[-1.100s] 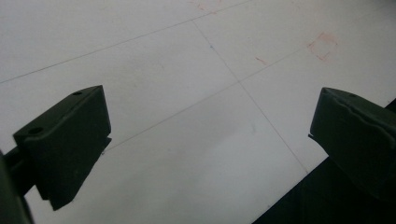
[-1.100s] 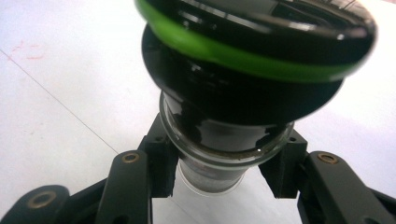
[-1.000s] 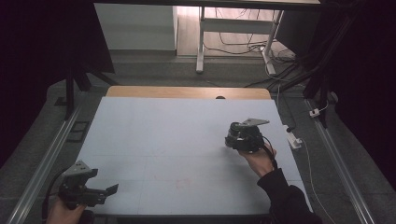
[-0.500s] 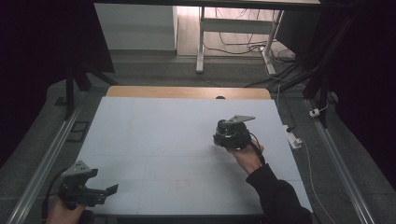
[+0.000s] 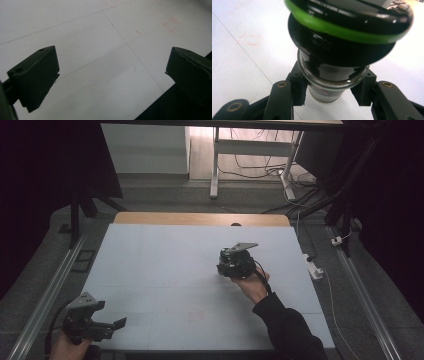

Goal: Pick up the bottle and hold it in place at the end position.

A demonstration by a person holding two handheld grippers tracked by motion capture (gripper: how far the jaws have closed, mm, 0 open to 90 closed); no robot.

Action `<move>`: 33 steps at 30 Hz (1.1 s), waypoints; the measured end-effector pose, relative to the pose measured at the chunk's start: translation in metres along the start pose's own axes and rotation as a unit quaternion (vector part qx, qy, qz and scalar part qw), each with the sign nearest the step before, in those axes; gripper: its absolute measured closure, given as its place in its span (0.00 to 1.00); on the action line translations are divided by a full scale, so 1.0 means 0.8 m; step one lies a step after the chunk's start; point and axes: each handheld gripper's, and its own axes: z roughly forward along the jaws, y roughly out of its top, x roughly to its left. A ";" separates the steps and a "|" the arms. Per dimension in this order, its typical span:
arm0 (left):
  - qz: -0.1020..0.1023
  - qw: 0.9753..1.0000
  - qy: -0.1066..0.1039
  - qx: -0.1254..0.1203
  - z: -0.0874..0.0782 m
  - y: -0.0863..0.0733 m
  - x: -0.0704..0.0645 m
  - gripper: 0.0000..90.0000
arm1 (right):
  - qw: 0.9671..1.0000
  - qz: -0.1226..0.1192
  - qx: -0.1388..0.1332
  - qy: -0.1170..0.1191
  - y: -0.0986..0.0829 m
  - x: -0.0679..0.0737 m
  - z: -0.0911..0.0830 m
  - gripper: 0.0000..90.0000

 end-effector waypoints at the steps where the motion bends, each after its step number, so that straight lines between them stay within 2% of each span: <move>1: 0.000 1.000 0.000 0.000 0.000 0.000 0.000 0.00 | 1.000 -0.002 -0.002 -0.001 0.002 0.002 0.002 0.58; 13: 0.000 1.000 -0.004 -0.001 0.000 0.000 0.000 0.00 | 1.000 -0.017 0.003 0.008 0.021 0.027 0.035 0.58; 21: 0.001 1.000 -0.005 0.000 0.000 0.000 0.000 0.00 | 1.000 -0.014 0.001 0.011 0.028 0.032 0.050 0.58; 33: 0.002 1.000 -0.006 0.000 0.000 0.000 0.000 0.00 | 1.000 -0.027 0.006 0.013 0.034 0.050 0.077 0.58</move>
